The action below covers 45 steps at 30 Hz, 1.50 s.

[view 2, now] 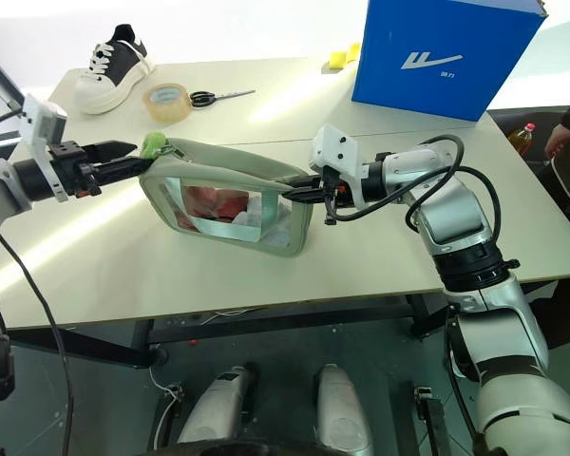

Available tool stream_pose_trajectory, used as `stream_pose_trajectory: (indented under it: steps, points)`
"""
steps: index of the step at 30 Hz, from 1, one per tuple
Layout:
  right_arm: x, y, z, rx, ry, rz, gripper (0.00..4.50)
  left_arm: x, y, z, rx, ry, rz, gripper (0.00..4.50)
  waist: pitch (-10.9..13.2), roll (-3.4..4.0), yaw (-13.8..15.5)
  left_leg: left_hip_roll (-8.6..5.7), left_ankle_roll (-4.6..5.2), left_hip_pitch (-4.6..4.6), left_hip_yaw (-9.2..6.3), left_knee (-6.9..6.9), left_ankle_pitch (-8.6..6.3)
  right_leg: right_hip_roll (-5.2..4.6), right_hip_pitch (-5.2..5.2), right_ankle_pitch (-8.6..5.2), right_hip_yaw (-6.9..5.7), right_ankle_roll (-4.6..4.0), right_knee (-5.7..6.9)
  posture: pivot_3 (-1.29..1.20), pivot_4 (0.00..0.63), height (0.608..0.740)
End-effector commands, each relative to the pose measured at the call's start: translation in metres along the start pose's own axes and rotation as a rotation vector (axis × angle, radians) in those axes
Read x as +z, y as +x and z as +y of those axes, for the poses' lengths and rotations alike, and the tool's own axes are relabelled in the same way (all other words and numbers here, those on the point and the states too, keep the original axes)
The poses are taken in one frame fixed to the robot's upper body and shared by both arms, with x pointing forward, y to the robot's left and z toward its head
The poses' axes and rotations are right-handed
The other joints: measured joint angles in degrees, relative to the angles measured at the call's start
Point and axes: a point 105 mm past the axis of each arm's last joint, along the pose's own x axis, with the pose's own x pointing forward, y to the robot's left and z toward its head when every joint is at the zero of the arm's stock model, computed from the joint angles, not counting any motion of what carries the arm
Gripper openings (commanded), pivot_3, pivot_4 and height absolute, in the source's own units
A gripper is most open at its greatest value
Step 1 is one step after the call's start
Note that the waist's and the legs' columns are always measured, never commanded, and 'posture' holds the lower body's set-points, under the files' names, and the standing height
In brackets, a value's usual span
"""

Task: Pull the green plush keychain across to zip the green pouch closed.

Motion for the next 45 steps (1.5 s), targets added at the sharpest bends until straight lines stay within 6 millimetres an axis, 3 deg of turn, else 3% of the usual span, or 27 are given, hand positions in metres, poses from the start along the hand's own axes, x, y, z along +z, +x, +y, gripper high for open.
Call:
stream_pose_trajectory:
  steps: [1, 6, 9, 13, 17, 21, 24, 28, 33, 37, 42, 45]
  points:
    - [0.007, -0.004, 0.000, -0.009, -0.024, -0.009, 0.00, 0.002, 0.000, 0.002, 0.014, 0.018, -0.009, 2.38, 0.00, 0.00, 0.00, 0.00, 0.00, 0.00, 0.00, 0.00, 0.00, 0.00, 0.00, 0.00, 0.00, 0.00, 0.00, 0.00, 0.150, 0.740]
    - [0.010, -0.006, 0.000, -0.015, -0.026, -0.011, 0.00, 0.007, 0.000, 0.001, -0.005, 0.020, -0.027, 0.02, 0.00, 0.00, -0.06, 0.00, 0.00, 0.00, 0.00, 0.00, 0.00, 0.00, -0.01, 0.00, 0.00, 0.00, 0.01, 0.00, 0.150, 0.740]
    - [0.010, -0.006, -0.001, -0.019, -0.026, -0.011, 0.00, 0.014, -0.001, 0.002, -0.006, 0.035, -0.045, 0.02, 0.00, 0.00, -0.04, 0.00, 0.00, 0.00, 0.00, 0.00, 0.00, 0.00, -0.01, 0.00, 0.00, 0.00, 0.01, 0.00, 0.150, 0.740]
    - [0.009, -0.006, -0.002, -0.026, -0.025, -0.010, 0.00, 0.039, 0.000, 0.000, -0.004, 0.062, -0.129, 0.02, 0.00, 0.00, 0.01, 0.00, 0.00, 0.00, 0.00, 0.00, 0.00, 0.00, -0.01, 0.00, 0.00, 0.00, 0.01, 0.00, 0.150, 0.740]
    - [0.009, -0.005, -0.003, -0.029, -0.025, -0.011, 0.00, 0.062, 0.005, -0.025, -0.109, 0.109, -0.175, 0.02, 0.00, 0.00, -0.05, 0.00, 0.00, -0.01, 0.00, 0.01, 0.00, 0.00, 0.00, 0.01, 0.00, 0.01, 0.00, 0.00, 0.150, 0.740]
    - [0.009, -0.004, -0.004, -0.032, -0.025, -0.013, 0.00, 0.041, 0.018, -0.054, -0.215, 0.252, -0.050, 0.02, 0.00, 0.00, -0.05, 0.00, 0.00, 0.00, 0.00, -0.01, 0.00, 0.00, 0.00, 0.00, 0.00, 0.02, 0.00, 0.00, 0.150, 0.740]
    - [0.010, -0.003, -0.005, -0.034, -0.027, -0.013, 0.00, 0.020, 0.025, -0.060, -0.237, 0.341, 0.044, 0.02, 0.00, 0.00, -0.01, 0.00, 0.00, 0.01, 0.01, -0.01, 0.00, 0.00, 0.00, 0.00, 0.01, 0.01, 0.01, 0.00, 0.150, 0.740]
    - [0.010, -0.005, -0.006, -0.040, -0.032, -0.011, 0.00, 0.017, 0.024, -0.049, -0.202, 0.372, 0.051, 1.37, 0.00, 0.00, 0.01, 0.00, 0.00, 0.01, 0.01, 0.00, 0.00, 0.00, 0.01, 0.00, 0.01, -0.01, 0.01, 0.00, 0.150, 0.740]
    - [0.010, -0.006, -0.005, -0.043, -0.030, -0.010, 0.00, 0.047, 0.015, -0.032, -0.111, 0.366, -0.024, 3.93, 0.00, 0.00, 0.00, 0.00, 0.01, 0.00, 0.00, 0.01, 0.00, 0.01, 0.01, 0.00, 0.00, 0.00, 0.02, 0.00, 0.150, 0.740]
    - [0.009, -0.006, -0.006, -0.045, -0.029, -0.006, 0.00, 0.048, -0.003, -0.020, -0.086, 0.326, 0.006, 3.93, 0.01, 0.01, -0.25, 0.00, 0.01, 0.00, 0.01, -0.03, 0.00, 0.02, -0.04, 0.00, 0.01, 0.02, 0.02, 0.00, 0.150, 0.740]
    - [0.008, -0.007, -0.007, -0.043, -0.031, -0.004, 0.00, 0.010, -0.019, -0.021, -0.118, 0.276, 0.141, 3.93, 0.02, 0.05, -0.15, 0.01, 0.01, 0.01, 0.02, -0.05, 0.00, 0.00, -0.03, -0.02, 0.01, 0.03, 0.01, 0.00, 0.150, 0.740]
    - [0.009, -0.006, -0.006, -0.037, -0.033, -0.005, 0.00, -0.004, -0.018, -0.015, -0.086, 0.260, 0.150, 3.93, 0.01, 0.03, 0.14, 0.02, 0.01, 0.00, -0.01, -0.02, 0.00, 0.02, -0.02, -0.07, -0.01, -0.09, 0.02, 0.00, 0.150, 0.740]
